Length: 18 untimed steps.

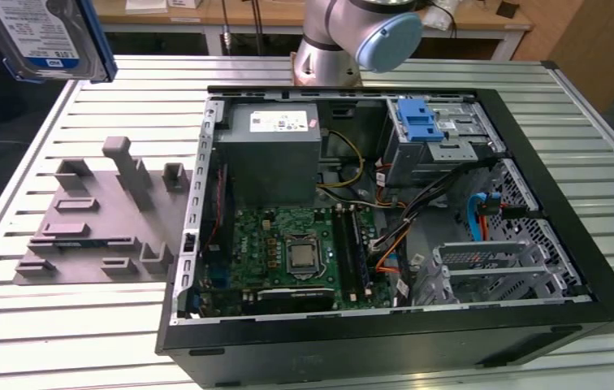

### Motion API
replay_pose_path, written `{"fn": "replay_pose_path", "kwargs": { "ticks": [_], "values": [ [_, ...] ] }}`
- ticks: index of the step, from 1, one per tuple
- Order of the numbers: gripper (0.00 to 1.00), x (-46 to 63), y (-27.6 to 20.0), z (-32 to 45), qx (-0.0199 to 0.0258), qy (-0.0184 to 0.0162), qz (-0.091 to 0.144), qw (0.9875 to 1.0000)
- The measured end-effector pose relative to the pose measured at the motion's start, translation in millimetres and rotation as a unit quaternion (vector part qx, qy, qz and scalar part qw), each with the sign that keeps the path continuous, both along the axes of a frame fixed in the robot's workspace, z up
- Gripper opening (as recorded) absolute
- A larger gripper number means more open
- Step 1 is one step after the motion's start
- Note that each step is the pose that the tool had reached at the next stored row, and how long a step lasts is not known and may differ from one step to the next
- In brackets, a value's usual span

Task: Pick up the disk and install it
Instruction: 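Pick up the disk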

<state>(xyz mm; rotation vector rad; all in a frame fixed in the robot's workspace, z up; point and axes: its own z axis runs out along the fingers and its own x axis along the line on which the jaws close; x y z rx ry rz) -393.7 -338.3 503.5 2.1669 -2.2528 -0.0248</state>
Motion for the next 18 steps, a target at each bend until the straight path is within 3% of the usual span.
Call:
{"fn": "replay_pose_path", "kwargs": {
  "ticks": [18],
  "values": [
    [0.36, 13.1, 0.0, 0.0, 0.0, 0.0, 0.0, 1.0]
  ]
}}
